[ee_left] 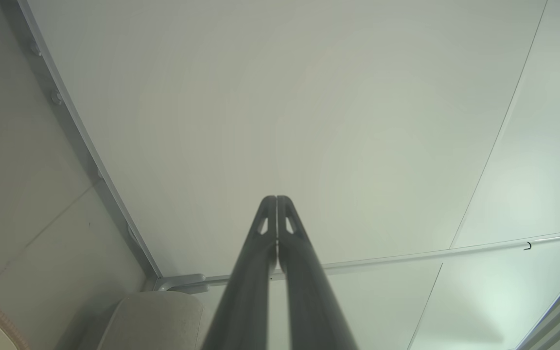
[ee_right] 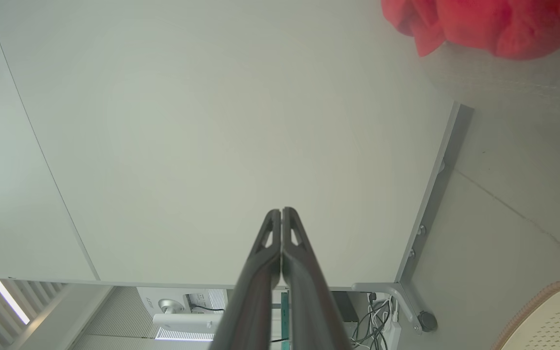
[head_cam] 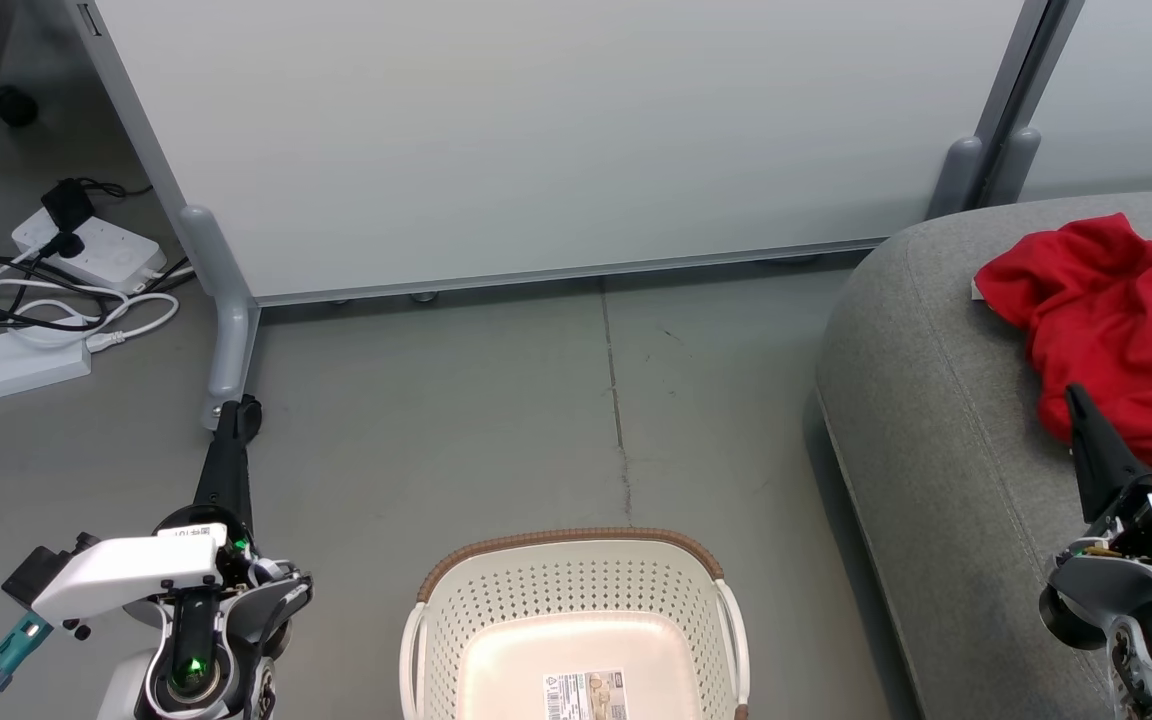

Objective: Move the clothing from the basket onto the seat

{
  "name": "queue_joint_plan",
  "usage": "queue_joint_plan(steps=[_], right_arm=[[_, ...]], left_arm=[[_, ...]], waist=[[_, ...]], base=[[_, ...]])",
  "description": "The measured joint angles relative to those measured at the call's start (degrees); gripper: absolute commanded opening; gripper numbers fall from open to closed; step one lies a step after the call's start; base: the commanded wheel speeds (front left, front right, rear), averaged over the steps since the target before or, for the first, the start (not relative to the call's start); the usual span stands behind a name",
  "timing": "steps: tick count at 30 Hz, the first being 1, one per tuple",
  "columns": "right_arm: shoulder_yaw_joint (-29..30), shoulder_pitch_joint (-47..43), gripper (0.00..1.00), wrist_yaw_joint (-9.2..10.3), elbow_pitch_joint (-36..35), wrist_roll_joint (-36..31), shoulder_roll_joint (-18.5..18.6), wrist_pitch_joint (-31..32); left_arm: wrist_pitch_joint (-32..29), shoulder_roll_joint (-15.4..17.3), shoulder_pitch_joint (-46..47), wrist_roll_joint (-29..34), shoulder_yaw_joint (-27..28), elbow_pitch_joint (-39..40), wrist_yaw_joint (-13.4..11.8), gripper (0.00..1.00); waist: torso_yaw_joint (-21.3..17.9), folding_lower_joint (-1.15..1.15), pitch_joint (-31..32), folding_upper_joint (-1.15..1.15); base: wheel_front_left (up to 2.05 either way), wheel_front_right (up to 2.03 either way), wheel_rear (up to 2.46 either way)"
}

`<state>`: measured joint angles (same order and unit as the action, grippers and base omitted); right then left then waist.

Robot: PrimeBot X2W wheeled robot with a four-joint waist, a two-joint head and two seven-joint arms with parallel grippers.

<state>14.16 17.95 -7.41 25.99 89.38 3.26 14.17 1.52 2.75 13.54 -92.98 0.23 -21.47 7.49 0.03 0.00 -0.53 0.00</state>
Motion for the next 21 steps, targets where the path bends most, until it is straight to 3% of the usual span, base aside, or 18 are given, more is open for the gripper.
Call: queue_joint_plan(steps=[21], right_arm=[[0.0,0.0,0.0,0.0,0.0,0.01,0.02,0.0]], left_arm=[[0.0,0.0,0.0,0.0,0.0,0.0,0.0,0.0]], waist=[[0.0,0.0,0.0,0.0]], base=[[0.0,0.0,0.0]])
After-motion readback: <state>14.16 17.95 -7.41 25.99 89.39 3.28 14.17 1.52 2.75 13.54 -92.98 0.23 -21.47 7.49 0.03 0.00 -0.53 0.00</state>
